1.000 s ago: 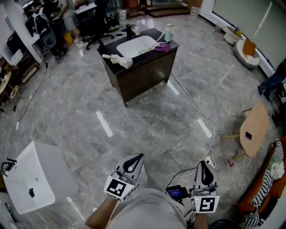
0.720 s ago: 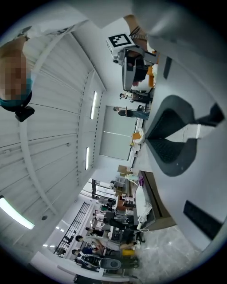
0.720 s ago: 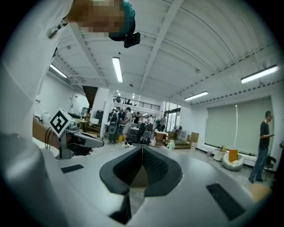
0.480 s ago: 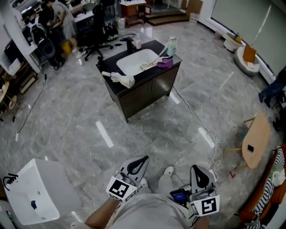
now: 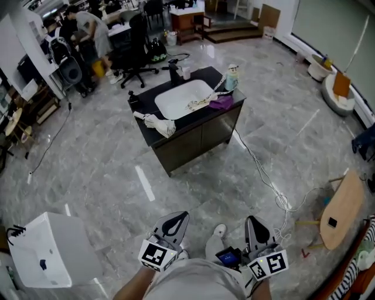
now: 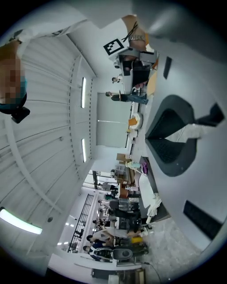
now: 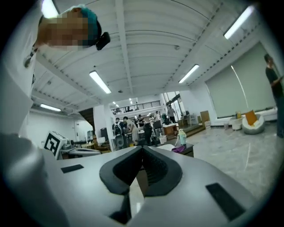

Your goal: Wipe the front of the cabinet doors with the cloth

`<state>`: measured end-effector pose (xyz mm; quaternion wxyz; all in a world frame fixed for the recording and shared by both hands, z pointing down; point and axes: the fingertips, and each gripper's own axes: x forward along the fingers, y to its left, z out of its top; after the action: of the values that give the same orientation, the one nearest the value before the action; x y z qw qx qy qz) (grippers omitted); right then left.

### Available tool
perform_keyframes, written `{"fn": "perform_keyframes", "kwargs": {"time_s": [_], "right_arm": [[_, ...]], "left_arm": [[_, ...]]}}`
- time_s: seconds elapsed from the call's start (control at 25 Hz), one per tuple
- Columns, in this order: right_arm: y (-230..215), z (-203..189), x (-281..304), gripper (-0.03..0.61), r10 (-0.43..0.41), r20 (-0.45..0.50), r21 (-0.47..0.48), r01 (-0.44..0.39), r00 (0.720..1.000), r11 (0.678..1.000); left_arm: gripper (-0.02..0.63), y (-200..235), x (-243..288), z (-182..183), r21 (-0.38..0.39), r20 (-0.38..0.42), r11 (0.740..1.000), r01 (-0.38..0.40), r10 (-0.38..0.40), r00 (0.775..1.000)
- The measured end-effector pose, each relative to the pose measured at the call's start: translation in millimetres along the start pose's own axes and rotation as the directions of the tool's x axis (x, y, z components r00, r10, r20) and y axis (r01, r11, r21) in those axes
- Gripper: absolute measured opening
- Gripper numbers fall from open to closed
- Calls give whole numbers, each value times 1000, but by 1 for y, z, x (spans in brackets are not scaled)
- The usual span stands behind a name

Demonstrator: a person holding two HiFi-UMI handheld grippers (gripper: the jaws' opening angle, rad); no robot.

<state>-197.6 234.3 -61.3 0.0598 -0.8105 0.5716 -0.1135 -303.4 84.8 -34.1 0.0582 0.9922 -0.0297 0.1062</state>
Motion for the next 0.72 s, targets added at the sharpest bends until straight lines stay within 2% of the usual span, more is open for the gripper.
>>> {"fn": "perform_keyframes", "kwargs": {"time_s": [0.08,0.28,0.52,0.64,0.72], "right_arm": [[-34,11,17,25,34,17,59,-35,999,998],[-103,20,56,25,107,-19,32,-107,994,994],[-149,33,104,25,214,-44,-33,-216,976,976],[-163,35,125,26,227,-61,-78,-231,972,970],[-172,33,141,26,224,-74,-57,-229,972,972]], "left_arm": [[5,2,31,12,-13,13,998,-58,58,998],[5,0,104,29,-15,18,988,-151,152,988],[5,-5,160,38,-1,-3,983,-185,185,983],[5,5,181,34,-14,-17,981,-192,191,981],[5,16,197,36,-37,-14,981,-191,191,982]]}}
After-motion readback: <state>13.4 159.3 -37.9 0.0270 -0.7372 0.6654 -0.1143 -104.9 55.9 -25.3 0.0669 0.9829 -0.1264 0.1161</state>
